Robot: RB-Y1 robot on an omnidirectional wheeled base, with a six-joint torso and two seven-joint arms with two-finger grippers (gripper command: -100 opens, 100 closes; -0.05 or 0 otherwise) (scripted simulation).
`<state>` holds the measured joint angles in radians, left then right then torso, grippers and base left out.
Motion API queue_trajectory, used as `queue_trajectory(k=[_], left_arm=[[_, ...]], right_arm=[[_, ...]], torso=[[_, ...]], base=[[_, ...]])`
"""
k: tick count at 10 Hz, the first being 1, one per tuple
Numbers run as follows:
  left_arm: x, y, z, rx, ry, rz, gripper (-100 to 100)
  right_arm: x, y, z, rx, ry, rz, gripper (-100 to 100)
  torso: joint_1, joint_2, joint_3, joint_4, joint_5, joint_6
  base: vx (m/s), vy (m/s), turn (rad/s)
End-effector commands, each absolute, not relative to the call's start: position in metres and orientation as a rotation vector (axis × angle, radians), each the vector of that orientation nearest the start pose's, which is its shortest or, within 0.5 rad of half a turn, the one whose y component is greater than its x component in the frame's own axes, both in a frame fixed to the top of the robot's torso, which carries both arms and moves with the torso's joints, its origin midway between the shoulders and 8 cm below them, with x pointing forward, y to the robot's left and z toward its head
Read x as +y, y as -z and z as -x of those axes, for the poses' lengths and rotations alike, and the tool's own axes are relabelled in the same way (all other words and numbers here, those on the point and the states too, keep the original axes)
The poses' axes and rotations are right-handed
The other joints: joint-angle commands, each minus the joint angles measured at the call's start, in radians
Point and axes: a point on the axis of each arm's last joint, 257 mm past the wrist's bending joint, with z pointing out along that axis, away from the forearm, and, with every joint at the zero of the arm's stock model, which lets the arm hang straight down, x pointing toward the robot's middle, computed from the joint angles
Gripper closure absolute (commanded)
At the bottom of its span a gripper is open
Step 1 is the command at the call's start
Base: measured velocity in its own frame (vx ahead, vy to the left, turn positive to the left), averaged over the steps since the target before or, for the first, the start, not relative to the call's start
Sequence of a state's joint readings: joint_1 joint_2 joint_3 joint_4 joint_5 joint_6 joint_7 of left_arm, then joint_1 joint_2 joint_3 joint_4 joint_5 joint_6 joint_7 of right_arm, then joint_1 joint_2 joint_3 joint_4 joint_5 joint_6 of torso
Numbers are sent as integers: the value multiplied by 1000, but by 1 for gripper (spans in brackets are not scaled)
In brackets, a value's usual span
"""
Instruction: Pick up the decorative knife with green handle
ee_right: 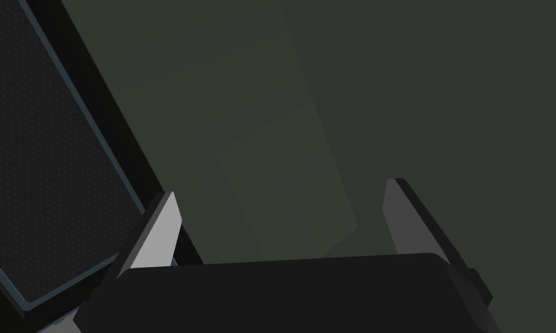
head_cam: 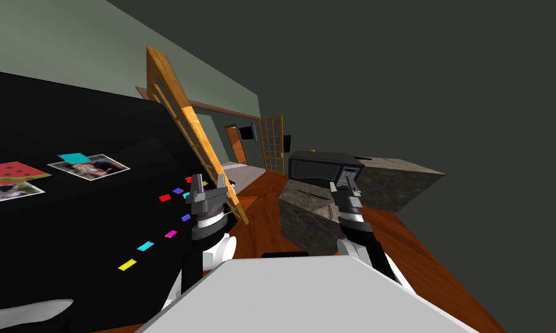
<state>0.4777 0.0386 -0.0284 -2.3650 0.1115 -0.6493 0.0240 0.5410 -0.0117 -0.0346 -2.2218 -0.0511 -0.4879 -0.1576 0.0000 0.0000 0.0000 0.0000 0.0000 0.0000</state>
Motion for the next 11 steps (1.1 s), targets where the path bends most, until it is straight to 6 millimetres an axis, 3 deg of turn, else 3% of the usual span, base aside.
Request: queue_trajectory(k=[1, 7, 11], left_arm=[[271, -91, -296, 389, 1484, 505, 0], [271, -91, -296, 389, 1484, 505, 0], [271, -91, -296, 389, 1484, 505, 0]], right_arm=[[-301, 21, -351, 646, -1395, -807, -100], [-279, 68, -369, 903, -1325, -659, -100], [-276, 101, -376, 1040, -1272, -591, -100]], torso=[[0, 0, 0, 0, 0, 0], [4, 10, 6, 2, 1, 0], [2, 4, 2, 1, 1, 0]], base=[[-33, 18, 37], [-117, 52, 81], [-65, 49, 61]])
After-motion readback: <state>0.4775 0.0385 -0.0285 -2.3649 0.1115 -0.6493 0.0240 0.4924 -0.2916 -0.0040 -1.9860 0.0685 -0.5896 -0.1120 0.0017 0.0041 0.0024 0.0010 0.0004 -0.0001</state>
